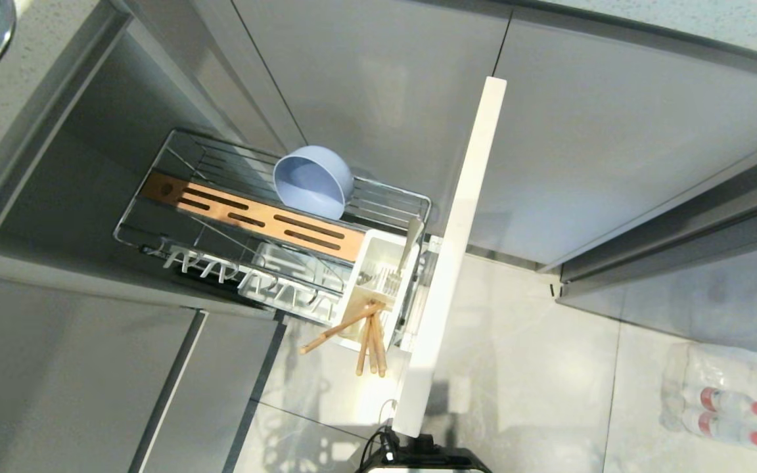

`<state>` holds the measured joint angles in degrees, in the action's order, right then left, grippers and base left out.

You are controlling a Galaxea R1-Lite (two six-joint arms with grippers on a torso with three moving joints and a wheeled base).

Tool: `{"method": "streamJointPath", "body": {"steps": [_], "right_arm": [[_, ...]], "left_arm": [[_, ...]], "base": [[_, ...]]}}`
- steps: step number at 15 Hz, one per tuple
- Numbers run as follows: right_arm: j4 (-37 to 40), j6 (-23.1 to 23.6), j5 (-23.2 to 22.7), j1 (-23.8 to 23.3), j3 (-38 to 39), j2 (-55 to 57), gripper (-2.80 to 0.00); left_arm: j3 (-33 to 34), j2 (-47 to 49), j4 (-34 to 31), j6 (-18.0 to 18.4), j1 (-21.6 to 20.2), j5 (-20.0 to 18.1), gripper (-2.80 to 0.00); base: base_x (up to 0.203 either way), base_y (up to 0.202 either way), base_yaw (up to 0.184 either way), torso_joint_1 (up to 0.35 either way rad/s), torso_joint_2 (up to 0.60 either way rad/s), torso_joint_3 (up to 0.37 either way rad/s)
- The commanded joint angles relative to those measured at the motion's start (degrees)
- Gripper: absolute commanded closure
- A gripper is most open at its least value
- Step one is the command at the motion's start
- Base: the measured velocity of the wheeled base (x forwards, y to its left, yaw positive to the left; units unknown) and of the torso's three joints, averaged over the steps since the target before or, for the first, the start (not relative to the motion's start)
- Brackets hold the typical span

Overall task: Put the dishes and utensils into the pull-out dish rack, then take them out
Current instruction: Pick up the spoon and place it in the cupboard

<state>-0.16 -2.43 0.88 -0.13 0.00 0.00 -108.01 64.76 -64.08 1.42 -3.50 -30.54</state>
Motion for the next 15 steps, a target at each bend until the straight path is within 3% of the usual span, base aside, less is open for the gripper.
{"method": "streamJointPath", "body": {"steps": [1,4,6,11,15], "right_arm": [[0.0,0.0,0.0,0.0,0.0,0.1,0.0],[0.0,0.0,0.0,0.0,0.0,0.0,0.0],[0.0,0.0,0.0,0.0,0.0,0.1,0.0],[0.0,0.0,0.0,0.0,0.0,0.1,0.0],[0.0,0.0,0.0,0.0,0.0,0.1,0.0]], "left_arm": [[-1.8,1.7,-0.4,5.7,1.3,0.2,0.0],[-1.9,3.0,-0.7,16.3,7.7,-1.1,0.0],[-1.9,5.0,-3.0,19.8,11.7,-1.2,0.0],[-2.1,13.2,-9.1,20.3,20.9,0.8,0.0],[-3.1,16.2,-9.0,18.8,27.3,10.3,0.0]], "base": [[0.0,0.0,0.0,0.0,0.0,0.0],[0.0,0.0,0.0,0.0,0.0,0.0],[0.0,0.0,0.0,0.0,0.0,0.0],[0.0,0.0,0.0,0.0,0.0,0.0],[0.0,0.0,0.0,0.0,0.0,0.0]]}}
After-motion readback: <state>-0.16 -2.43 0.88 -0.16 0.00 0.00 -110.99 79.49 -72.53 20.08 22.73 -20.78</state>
